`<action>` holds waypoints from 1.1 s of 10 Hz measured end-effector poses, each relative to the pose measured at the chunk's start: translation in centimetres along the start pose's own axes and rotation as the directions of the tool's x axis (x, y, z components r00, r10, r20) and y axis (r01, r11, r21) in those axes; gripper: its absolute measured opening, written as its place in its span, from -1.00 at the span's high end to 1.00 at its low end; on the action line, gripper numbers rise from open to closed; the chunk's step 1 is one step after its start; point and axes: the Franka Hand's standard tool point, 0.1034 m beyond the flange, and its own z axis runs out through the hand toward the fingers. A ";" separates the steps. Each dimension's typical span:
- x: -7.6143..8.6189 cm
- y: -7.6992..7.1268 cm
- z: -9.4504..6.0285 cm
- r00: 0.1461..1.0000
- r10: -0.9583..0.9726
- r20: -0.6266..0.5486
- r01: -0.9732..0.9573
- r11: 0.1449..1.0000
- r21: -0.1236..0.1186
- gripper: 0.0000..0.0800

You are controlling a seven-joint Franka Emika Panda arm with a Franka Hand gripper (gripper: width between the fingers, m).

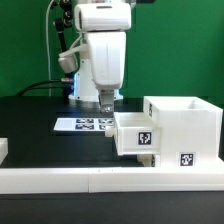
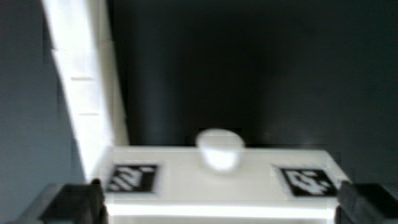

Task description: Assemble drawer

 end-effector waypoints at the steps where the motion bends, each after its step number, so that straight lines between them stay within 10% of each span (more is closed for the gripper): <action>1: -0.2 0.4 0.1 1.000 0.008 -0.001 -0.008 1.000 0.004 -0.62; 11: -2.8 -1.7 3.8 0.968 -0.031 -0.249 0.038 0.999 0.022 -0.62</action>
Offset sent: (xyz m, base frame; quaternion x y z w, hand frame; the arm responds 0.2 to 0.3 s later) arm 0.0000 0.0000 0.0000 0.0000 0.0000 0.0000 1.0000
